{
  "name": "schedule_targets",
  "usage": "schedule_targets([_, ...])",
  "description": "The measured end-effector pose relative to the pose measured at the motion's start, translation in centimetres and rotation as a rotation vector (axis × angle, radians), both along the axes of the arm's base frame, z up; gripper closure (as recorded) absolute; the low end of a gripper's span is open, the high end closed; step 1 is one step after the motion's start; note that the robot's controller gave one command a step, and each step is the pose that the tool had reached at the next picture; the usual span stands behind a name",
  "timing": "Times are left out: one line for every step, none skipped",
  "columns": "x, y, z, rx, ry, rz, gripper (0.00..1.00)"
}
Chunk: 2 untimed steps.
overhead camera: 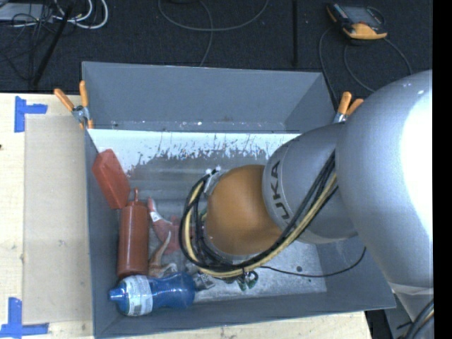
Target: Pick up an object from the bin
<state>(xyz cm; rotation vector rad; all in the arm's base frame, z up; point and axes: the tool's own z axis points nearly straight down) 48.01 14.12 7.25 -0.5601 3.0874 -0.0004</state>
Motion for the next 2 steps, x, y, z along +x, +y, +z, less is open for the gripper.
schedule_targets([0.0, 0.0, 0.0, 0.0, 0.0, 0.0, 1.0])
schedule_targets([3.3, 4.6, 3.7, -0.002, 0.002, 0.089, 0.0])
